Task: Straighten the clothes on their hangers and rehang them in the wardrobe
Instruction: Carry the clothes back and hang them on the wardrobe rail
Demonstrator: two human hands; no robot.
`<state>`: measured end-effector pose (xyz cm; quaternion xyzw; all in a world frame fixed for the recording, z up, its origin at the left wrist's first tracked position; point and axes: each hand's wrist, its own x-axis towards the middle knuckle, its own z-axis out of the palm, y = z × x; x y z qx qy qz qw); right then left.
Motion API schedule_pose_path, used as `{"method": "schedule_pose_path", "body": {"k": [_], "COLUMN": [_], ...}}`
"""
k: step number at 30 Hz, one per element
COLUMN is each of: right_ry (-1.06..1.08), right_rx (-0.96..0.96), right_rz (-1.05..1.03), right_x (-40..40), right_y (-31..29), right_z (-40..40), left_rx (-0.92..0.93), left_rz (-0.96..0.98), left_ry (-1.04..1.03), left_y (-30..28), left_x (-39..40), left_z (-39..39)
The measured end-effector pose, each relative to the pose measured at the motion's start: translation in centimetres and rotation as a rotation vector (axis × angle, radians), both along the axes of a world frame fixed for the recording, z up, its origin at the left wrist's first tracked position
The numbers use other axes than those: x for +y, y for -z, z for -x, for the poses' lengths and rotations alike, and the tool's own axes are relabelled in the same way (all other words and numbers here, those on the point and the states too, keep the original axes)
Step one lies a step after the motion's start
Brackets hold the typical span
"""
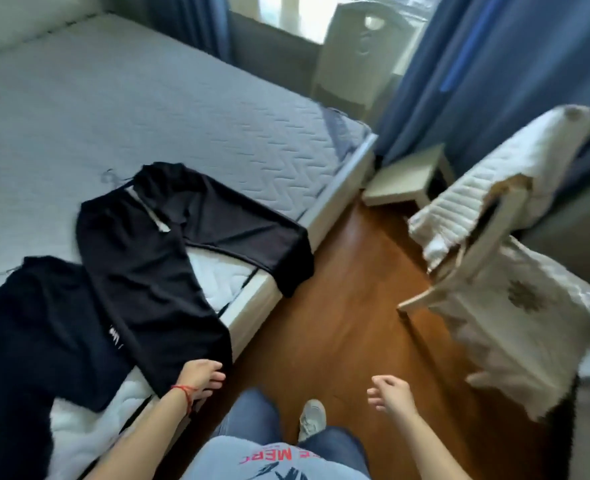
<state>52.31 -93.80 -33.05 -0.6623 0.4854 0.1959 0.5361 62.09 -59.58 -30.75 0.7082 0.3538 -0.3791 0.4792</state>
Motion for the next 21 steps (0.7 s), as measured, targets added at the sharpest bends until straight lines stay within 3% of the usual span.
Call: {"method": "schedule_pose_path", "body": {"k": [4,11,21], "right_ry": [-0.234,-0.438,-0.643], "right_rx": [-0.044,-0.042,0.001], "right_rz": [-0.018,-0.038,0.014], "right_x": [0.8,6.4,9.9], "right_y": [-0.7,1.3,1.6], "right_z": [-10.4,-23.7,-36.0], "left_rx": [0.005,0.075,-0.026], "left_rz": [-0.025,0.016,0.043], "left_ry": [-0.253,-0.569,-0.693], "left_y": [0.2,2.5,1.9], "left_x": [2.4,6.5,8.9], "left_z": [0.2,-1.7,-14.0]}}
